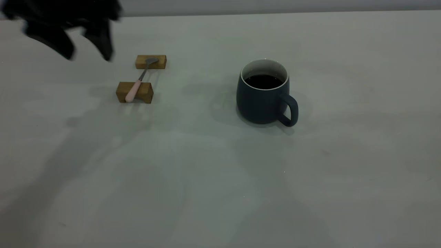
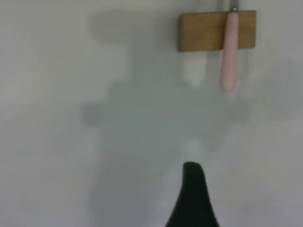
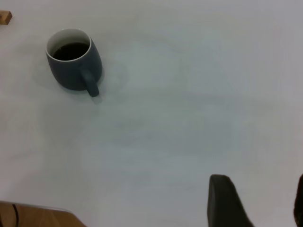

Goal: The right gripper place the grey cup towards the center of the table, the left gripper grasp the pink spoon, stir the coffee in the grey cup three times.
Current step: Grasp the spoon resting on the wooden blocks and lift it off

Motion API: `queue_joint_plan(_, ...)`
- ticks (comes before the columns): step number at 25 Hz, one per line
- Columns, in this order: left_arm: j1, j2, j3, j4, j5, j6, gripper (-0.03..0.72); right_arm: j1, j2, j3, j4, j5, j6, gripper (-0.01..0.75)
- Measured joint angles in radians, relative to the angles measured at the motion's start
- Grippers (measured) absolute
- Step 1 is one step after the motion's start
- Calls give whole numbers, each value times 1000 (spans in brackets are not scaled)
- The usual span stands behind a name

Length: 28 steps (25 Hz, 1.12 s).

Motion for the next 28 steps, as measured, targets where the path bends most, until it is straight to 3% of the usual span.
queue_joint_plan(6,-31,177,-99,-2,-13,-17,668,0,0,0,0,0,0,389)
queue_joint_plan(23,-1,358,-152,-20,-163,-30,644,0,0,0,0,3,0,389)
queue_joint_plan(26,-1,376,-178,-23,-156,-28,588,0,0,0,0,3,0,389)
queue_joint_plan(28,-1,378,-182,-23,-152,-28,497,0,0,0,0,3,0,389)
